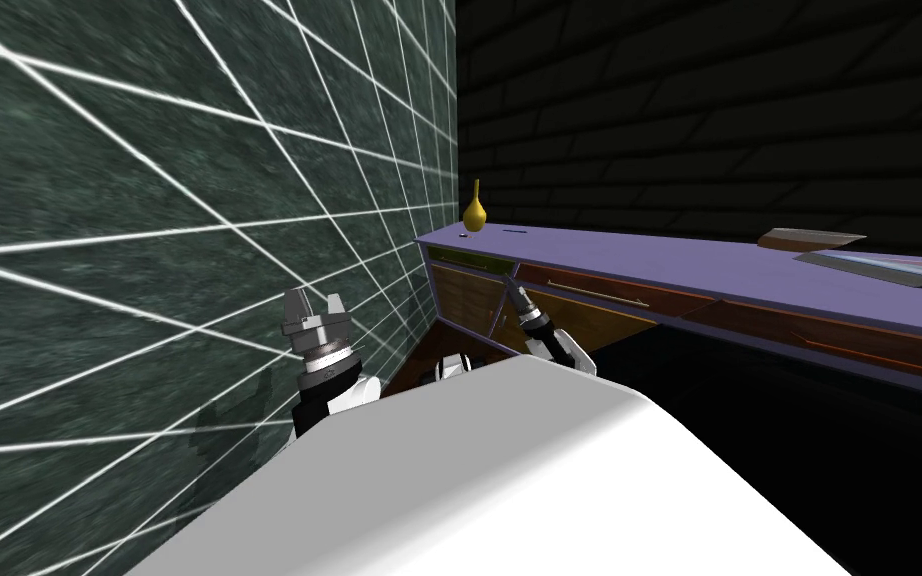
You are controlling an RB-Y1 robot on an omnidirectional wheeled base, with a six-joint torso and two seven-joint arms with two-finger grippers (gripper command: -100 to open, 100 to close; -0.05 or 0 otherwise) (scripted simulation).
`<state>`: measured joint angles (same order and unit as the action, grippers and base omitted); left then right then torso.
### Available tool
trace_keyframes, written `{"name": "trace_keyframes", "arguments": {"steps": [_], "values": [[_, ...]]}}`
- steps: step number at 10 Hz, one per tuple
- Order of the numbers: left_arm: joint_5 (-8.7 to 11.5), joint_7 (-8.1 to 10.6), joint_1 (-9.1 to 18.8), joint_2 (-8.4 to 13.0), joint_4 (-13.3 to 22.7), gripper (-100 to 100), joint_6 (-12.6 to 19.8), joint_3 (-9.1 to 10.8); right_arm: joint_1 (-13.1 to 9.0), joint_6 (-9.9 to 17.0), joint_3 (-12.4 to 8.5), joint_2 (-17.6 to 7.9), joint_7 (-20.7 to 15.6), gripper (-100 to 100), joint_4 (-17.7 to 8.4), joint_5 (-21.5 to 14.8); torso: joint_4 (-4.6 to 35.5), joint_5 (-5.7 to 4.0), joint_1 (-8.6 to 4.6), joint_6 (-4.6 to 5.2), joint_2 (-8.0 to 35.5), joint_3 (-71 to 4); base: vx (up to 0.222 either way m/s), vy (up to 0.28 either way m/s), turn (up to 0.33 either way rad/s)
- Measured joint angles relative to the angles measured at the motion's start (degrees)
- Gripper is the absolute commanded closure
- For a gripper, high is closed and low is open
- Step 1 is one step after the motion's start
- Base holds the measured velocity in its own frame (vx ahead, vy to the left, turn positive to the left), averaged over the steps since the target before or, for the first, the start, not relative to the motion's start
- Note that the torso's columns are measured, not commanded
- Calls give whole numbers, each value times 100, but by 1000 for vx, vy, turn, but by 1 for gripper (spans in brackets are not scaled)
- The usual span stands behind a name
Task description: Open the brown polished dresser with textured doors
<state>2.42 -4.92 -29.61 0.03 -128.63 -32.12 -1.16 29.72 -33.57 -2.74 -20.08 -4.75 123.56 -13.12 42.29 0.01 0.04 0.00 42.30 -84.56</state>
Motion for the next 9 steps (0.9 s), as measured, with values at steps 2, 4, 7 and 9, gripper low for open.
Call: {"name": "trace_keyframes", "arguments": {"steps": [2, 4, 7, 9], "values": [[0, 0, 0, 0, 0, 0, 0, 0, -20, -69, -137, -343, -225, -100, -123, -349, -1, -1, -6, 0, -2, -1, 34, 66, -6], [0, 0, 0, 0, 0, 0, 0, 0, -21, -138, -299, -695, -448, -100, -237, -694, -1, 0, -2, 0, -5, -3, 47, 73, -8], [0, 0, 0, 0, 0, 0, 0, 0, -21, -218, -483, -1114, -696, -100, -374, -1105, 2, -3, -11, 0, 6, 4, 21, 50, -4], [0, 0, 0, 0, 0, 0, 0, 0, 7, -258, -653, -1471, -904, -100, -461, -1443, -1, 1, 2, 0, -5, -3, 33, 60, -8]]}}
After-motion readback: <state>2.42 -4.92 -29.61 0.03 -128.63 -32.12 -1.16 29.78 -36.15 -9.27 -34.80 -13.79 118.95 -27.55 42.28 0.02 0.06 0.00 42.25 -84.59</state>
